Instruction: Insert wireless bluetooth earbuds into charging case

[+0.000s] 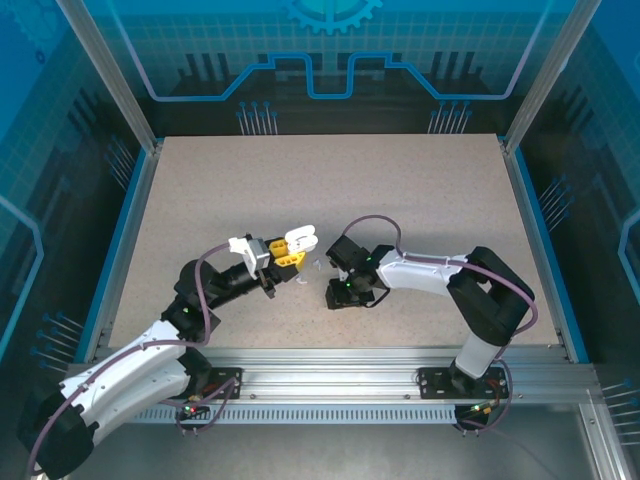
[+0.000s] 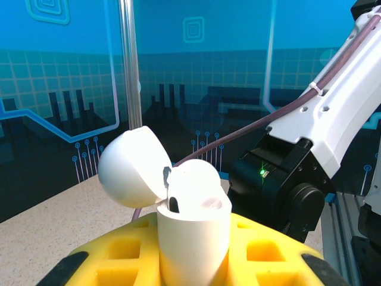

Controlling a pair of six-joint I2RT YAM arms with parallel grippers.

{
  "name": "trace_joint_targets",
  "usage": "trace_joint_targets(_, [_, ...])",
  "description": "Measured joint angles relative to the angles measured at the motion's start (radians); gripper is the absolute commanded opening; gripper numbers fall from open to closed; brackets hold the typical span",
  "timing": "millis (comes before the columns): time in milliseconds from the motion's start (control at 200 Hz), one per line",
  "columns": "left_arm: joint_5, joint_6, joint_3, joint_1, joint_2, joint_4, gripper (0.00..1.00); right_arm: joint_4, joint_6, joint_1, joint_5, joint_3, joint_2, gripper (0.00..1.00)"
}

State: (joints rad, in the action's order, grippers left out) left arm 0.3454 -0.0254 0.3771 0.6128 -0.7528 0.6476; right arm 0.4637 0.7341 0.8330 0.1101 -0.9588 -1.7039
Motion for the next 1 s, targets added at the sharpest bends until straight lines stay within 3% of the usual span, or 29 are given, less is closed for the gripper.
trace_joint_targets(1001, [0.0,0.0,0.0,0.0,0.0,0.0,0.02,0.063,0.022,0.015,-0.023,-0.056,-0.053,0.26])
